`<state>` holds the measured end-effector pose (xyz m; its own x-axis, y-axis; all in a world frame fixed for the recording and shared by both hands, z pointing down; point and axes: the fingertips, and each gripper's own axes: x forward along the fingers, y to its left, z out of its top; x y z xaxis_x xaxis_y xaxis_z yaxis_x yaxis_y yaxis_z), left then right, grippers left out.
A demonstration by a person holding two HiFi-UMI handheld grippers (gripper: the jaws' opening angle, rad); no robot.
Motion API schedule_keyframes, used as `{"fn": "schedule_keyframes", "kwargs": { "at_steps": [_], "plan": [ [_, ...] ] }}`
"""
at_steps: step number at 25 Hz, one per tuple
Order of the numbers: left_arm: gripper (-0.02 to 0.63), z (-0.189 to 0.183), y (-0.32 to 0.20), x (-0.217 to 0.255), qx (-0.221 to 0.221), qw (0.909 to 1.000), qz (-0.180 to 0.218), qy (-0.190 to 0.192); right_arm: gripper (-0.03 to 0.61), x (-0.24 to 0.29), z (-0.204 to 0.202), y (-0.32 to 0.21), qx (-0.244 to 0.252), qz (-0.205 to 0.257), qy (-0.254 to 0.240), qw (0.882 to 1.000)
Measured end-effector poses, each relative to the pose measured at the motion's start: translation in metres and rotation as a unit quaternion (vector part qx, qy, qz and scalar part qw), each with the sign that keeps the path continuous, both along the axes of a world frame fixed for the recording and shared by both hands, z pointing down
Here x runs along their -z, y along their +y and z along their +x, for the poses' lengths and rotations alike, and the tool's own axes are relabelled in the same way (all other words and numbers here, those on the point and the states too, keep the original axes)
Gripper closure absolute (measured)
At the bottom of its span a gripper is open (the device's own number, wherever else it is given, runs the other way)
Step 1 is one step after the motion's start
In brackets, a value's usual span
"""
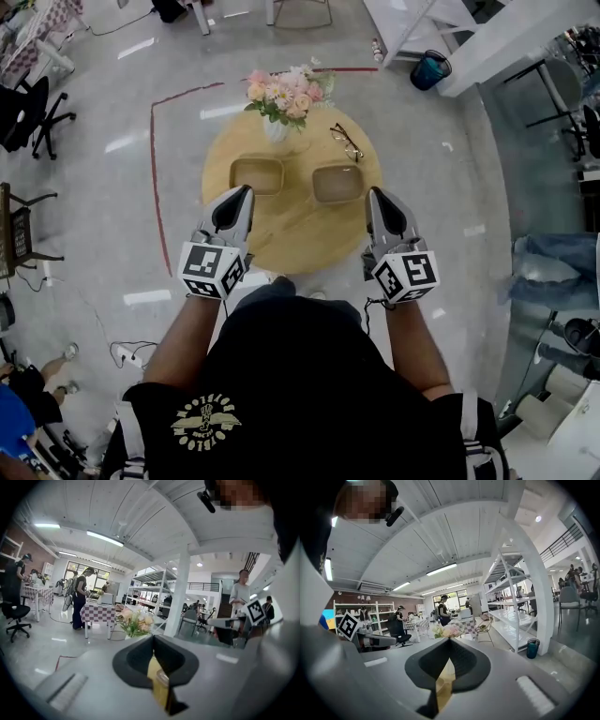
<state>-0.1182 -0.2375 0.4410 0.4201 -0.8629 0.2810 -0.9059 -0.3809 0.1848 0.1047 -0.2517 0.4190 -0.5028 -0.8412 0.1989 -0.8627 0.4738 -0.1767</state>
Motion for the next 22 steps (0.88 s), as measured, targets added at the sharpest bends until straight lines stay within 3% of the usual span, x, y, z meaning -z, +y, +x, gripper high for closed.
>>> {"fn": "schedule_keyframes", "kwargs": {
  "at_steps": [10, 17, 22],
  "plan": [
    [0.611, 0.002, -0.029, -0.011, -0.053, 0.9985, -0.009, 0.014, 0.577, 0.021, -0.019, -0.023, -0.016, 0.012, 0.031, 0.999],
    [0.611, 0.026, -0.039, -0.018, -0.070, 0.9971, -0.020, 0.024, 0.578, 0.021, 0.010, -0.030, -0.037, 0.009, 0.042, 0.998],
    [0.611, 0.047, -0.045, -0.043, -0.067, 0.9957, -0.062, 0.016, 0.577, 0.006, 0.039, -0.042, -0.041, -0.005, 0.034, 0.999]
  ]
}}
